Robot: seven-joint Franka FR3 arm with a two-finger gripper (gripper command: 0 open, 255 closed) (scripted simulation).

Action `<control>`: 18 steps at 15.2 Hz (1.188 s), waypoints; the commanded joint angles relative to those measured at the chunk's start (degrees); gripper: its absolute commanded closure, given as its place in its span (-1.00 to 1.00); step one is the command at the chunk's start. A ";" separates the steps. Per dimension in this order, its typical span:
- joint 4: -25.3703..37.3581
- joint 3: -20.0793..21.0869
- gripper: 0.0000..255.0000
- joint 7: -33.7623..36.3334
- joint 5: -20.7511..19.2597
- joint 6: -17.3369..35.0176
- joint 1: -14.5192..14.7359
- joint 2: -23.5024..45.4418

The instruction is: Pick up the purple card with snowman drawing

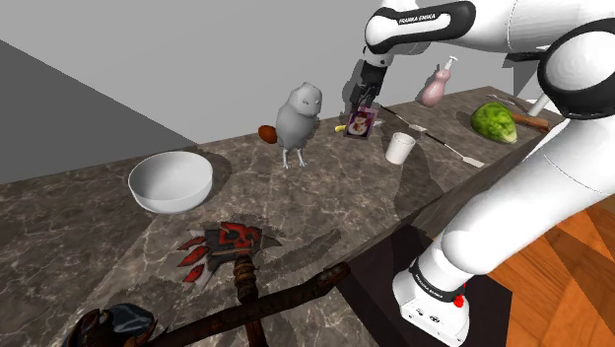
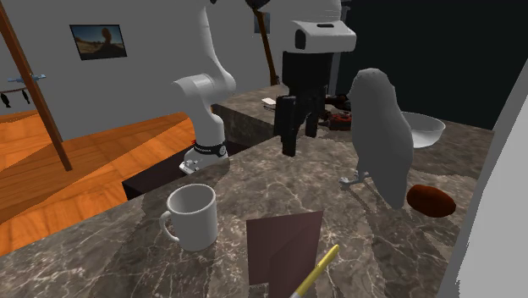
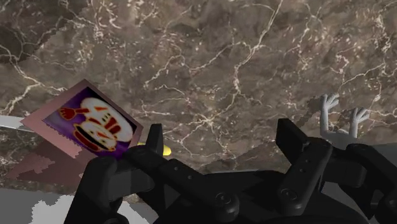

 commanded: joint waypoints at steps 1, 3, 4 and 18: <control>3.48 -1.46 -1.00 -1.75 1.77 1.06 -0.71 4.36; 6.71 -2.66 -1.00 -3.48 3.70 1.81 -1.62 8.28; 8.42 -3.19 -1.00 -4.34 4.76 2.08 -2.14 10.28; 14.57 -4.68 -1.00 -9.37 11.65 7.58 -5.90 22.51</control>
